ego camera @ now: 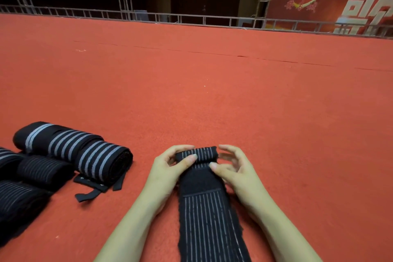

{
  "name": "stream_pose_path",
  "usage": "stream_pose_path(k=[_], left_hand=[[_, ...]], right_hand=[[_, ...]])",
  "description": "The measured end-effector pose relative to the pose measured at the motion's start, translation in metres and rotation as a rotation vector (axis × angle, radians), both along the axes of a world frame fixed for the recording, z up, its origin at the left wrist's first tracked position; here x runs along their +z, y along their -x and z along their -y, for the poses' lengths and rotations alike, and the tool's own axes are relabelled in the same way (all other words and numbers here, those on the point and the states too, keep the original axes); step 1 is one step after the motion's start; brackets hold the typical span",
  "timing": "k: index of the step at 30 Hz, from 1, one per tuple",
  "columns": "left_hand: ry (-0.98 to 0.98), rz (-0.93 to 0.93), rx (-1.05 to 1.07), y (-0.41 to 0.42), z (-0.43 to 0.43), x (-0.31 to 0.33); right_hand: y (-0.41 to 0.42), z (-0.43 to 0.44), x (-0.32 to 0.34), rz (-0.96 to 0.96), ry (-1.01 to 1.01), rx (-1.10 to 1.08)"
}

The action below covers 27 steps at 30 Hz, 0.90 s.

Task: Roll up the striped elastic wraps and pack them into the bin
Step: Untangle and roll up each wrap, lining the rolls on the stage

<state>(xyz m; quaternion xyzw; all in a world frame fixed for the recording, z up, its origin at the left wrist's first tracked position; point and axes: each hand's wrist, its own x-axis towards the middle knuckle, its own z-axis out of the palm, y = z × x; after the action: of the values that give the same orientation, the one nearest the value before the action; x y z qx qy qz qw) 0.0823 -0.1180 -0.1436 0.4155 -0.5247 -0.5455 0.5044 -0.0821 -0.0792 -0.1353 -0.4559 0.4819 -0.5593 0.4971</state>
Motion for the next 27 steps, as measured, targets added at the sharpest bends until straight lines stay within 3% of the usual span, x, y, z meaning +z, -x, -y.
stream_pose_path(k=[2, 4, 10, 16, 23, 27], left_hand=[[-0.029, -0.044, 0.002, 0.000, 0.001, -0.001], [-0.039, -0.059, -0.009, 0.001, 0.000, -0.001], [0.010, 0.016, -0.014, 0.003, -0.001, 0.000], [0.017, -0.041, -0.029, 0.000, -0.004, -0.001], [0.027, -0.028, -0.016, -0.001, -0.002, -0.004], [0.014, -0.034, -0.014, -0.001, 0.002, -0.007]], right_hand=[[0.016, -0.003, 0.009, -0.132, 0.027, -0.120], [0.035, -0.016, 0.019, -0.146, -0.005, -0.176], [0.034, -0.108, 0.019, -0.358, -0.248, 0.134], [0.016, -0.154, 0.006, -0.578, -0.245, 0.116], [0.004, -0.156, 0.009, -0.257, -0.345, -0.028], [0.005, -0.151, 0.012, -0.252, -0.401, 0.043]])
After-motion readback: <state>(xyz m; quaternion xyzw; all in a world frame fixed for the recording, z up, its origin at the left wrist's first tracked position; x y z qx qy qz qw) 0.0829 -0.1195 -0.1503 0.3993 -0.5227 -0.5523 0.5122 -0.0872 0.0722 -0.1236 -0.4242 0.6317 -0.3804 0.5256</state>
